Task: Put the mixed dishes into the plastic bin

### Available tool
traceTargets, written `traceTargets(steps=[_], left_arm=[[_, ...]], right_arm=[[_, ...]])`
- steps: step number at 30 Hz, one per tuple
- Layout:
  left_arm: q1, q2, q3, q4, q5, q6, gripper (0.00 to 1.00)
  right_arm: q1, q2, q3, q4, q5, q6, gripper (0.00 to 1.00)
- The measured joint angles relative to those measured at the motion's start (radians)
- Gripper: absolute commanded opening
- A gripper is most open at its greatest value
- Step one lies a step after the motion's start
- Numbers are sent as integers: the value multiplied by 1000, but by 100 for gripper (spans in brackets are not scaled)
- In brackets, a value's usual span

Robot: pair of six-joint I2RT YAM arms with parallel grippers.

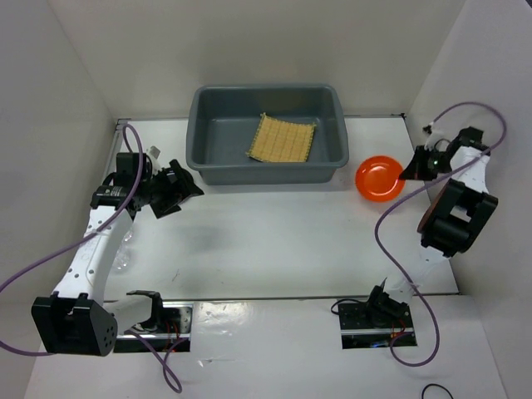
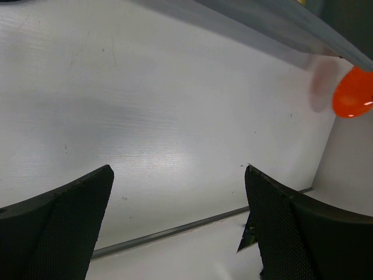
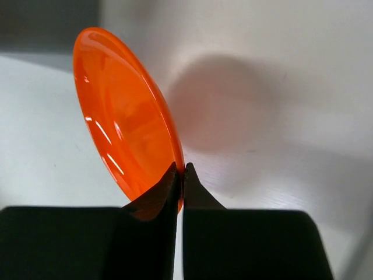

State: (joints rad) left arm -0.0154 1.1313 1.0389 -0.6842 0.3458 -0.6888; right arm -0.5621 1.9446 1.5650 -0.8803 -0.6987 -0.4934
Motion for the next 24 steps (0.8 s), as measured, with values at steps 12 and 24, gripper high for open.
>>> traceTargets(steps=[12, 24], left_arm=[[0, 53, 40, 7, -37, 9, 100], [0, 222, 353, -117, -216, 191, 100]], right_arm=[[224, -152, 636, -27, -234, 75, 0], [573, 702, 1444, 46, -224, 547, 0]])
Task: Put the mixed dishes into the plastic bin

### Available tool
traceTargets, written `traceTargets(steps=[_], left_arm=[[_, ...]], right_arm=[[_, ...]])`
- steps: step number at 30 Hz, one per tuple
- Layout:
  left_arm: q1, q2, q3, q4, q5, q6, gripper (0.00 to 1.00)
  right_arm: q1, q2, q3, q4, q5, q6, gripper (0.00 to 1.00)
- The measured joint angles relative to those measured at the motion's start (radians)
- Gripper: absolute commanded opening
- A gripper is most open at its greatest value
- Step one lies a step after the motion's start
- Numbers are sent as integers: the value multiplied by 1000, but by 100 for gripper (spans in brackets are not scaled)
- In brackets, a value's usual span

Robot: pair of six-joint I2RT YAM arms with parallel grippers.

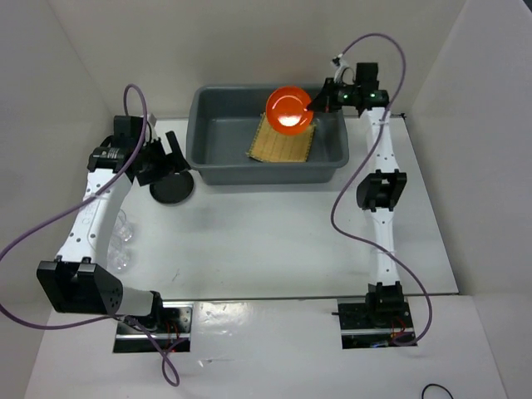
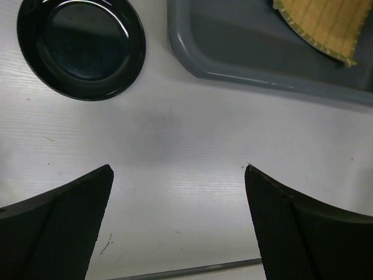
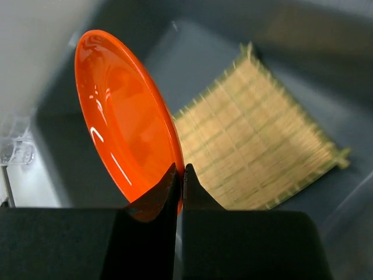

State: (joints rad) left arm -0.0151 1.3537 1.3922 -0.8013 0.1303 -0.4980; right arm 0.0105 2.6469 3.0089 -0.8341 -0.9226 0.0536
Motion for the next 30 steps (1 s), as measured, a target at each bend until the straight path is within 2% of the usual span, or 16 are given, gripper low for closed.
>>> traceTargets(steps=[6, 13, 17, 20, 22, 24, 26, 29, 30], left_arm=[[0, 50, 34, -73, -61, 77, 100], [0, 54, 34, -107, -86, 104, 100], [0, 58, 34, -116, -105, 106, 100], [0, 56, 34, -114, -113, 105, 100], [3, 51, 32, -107, -114, 105, 100], [6, 34, 19, -90, -115, 104, 100], [8, 16, 11, -84, -123, 102, 100], [8, 6, 10, -71, -134, 100, 100], [8, 6, 10, -65, -137, 99, 100]], right_arm=[[90, 158, 27, -47, 161, 8, 0], [184, 207, 70, -39, 358, -11, 0], [196, 232, 79, -9, 465, -32, 0], [185, 257, 81, 5, 548, -49, 6], [174, 270, 81, 6, 587, -54, 14], [167, 271, 82, 8, 640, -65, 35], [159, 272, 82, 10, 695, -88, 39], [147, 273, 82, 11, 734, -105, 70], [142, 273, 82, 11, 745, -108, 70]])
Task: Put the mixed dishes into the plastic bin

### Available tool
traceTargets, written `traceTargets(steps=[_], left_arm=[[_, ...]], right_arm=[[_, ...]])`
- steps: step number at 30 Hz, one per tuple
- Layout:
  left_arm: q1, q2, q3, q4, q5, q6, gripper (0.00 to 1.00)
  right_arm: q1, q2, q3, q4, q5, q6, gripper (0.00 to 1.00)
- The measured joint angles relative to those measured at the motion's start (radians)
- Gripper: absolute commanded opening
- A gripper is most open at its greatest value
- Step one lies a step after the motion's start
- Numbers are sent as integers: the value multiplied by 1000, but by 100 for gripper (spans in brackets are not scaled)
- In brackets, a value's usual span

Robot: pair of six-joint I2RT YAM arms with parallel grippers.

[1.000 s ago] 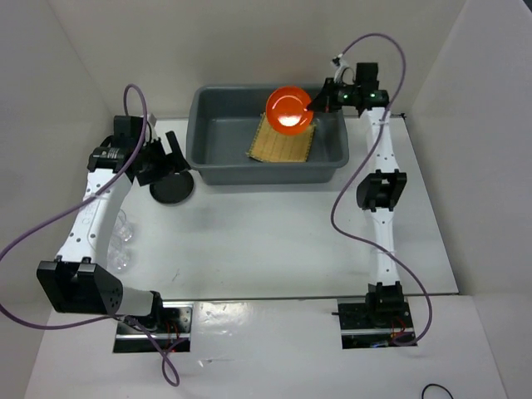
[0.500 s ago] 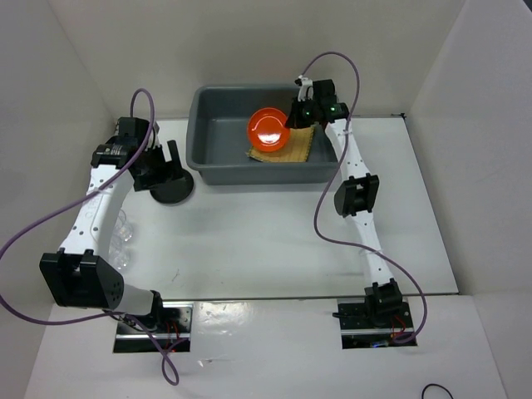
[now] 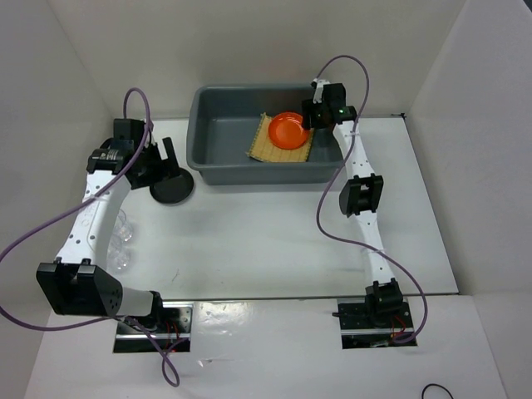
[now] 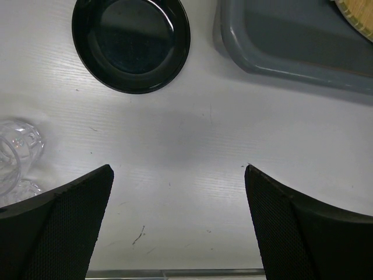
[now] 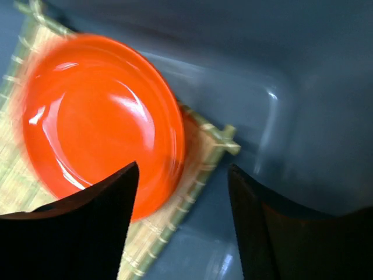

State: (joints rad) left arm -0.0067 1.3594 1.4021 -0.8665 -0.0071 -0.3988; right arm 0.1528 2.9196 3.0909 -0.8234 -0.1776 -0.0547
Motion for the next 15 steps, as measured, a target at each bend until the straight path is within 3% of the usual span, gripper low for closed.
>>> traceTargets(steps=[8, 11, 15], left_arm=[[79, 34, 0, 34, 24, 0, 100], [184, 94, -32, 97, 113, -2, 100], [339, 219, -126, 217, 270, -20, 100]], right_arm=[[-20, -15, 0, -27, -58, 37, 88], [-50, -61, 0, -84, -172, 59, 96], [-125, -178, 0, -144, -318, 28, 98]])
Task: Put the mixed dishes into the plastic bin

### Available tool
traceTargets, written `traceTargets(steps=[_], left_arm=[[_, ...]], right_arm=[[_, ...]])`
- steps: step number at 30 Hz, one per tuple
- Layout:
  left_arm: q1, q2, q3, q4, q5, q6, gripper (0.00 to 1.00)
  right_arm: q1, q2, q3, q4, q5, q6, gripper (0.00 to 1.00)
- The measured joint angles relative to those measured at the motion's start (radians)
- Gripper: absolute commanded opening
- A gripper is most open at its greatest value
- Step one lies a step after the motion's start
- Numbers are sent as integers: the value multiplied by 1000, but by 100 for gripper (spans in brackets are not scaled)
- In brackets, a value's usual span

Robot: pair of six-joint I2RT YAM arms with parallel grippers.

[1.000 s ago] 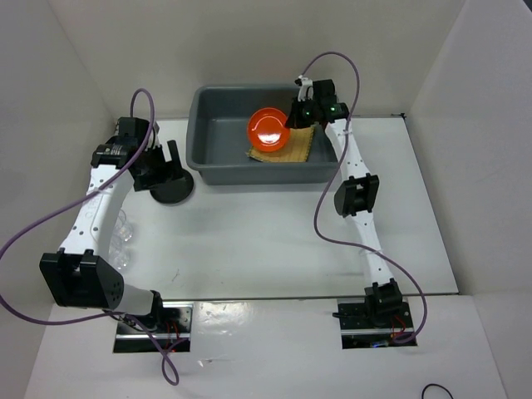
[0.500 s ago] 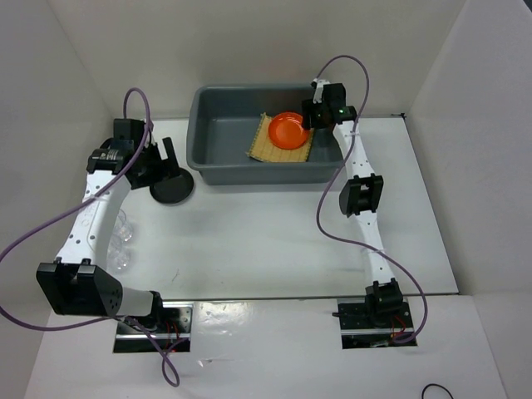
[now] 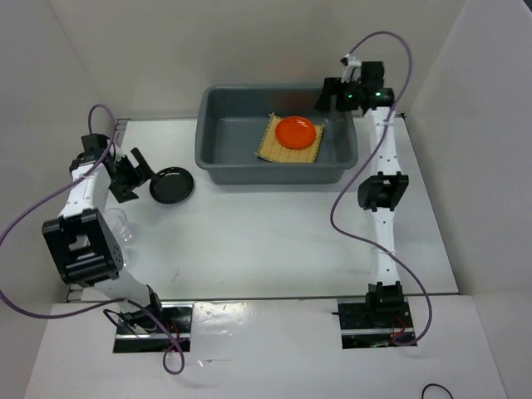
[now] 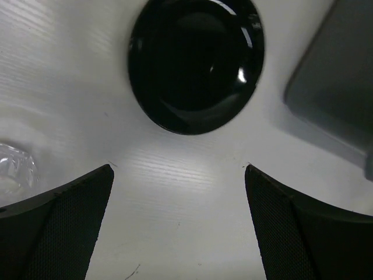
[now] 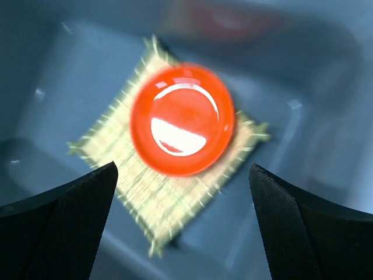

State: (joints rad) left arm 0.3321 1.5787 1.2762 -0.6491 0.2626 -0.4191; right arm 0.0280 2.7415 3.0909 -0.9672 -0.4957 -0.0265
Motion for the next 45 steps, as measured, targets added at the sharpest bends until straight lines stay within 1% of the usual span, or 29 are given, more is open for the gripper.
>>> traceTargets(steps=[3, 6, 8, 10, 13, 17, 22, 24, 25, 26, 27, 29, 30, 31, 34, 35, 38, 45], left_arm=[[58, 150, -2, 51, 72, -6, 100], [60, 280, 49, 71, 106, -5, 100], [58, 348, 107, 76, 128, -4, 100], [55, 406, 169, 98, 148, -2, 100], [56, 460, 216, 134, 183, -3, 100], [58, 515, 226, 171, 254, -15, 100], [64, 528, 227, 207, 295, -34, 100], [64, 533, 227, 219, 312, -37, 93], [64, 538, 227, 229, 322, -39, 88], [65, 544, 227, 238, 336, -42, 81], [65, 549, 226, 246, 344, -45, 65], [65, 566, 223, 262, 355, -53, 48], [65, 578, 222, 264, 361, -51, 41], [66, 591, 221, 267, 377, -54, 30], [65, 605, 211, 268, 399, -56, 16], [65, 611, 209, 269, 415, -55, 9], [63, 621, 207, 271, 450, -56, 0], [59, 621, 207, 275, 467, -68, 0]], right_arm=[[-78, -106, 0, -16, -89, -16, 98], [-150, -192, 16, -28, -164, -26, 98], [-172, -234, 28, -38, -199, -38, 98], [-169, -261, 33, -53, -229, -51, 98], [-148, -271, 34, -71, -259, -71, 98], [-130, -271, 31, -114, -275, -91, 98], [-144, -271, 31, -126, -275, -101, 98], [-152, -271, 31, -130, -268, -102, 98], [-157, -271, 31, -130, -264, -102, 98], [-159, -271, 31, -130, -258, -103, 98], [-161, -271, 31, -132, -252, -103, 98], [-164, -270, 31, -135, -237, -103, 98], [-164, -270, 31, -135, -229, -103, 98], [-164, -270, 31, -135, -221, -103, 98], [-164, -270, 31, -137, -208, -103, 98], [-164, -270, 31, -138, -201, -103, 98], [-164, -270, 31, -144, -186, -104, 98], [-164, -266, 31, -155, -161, -109, 98]])
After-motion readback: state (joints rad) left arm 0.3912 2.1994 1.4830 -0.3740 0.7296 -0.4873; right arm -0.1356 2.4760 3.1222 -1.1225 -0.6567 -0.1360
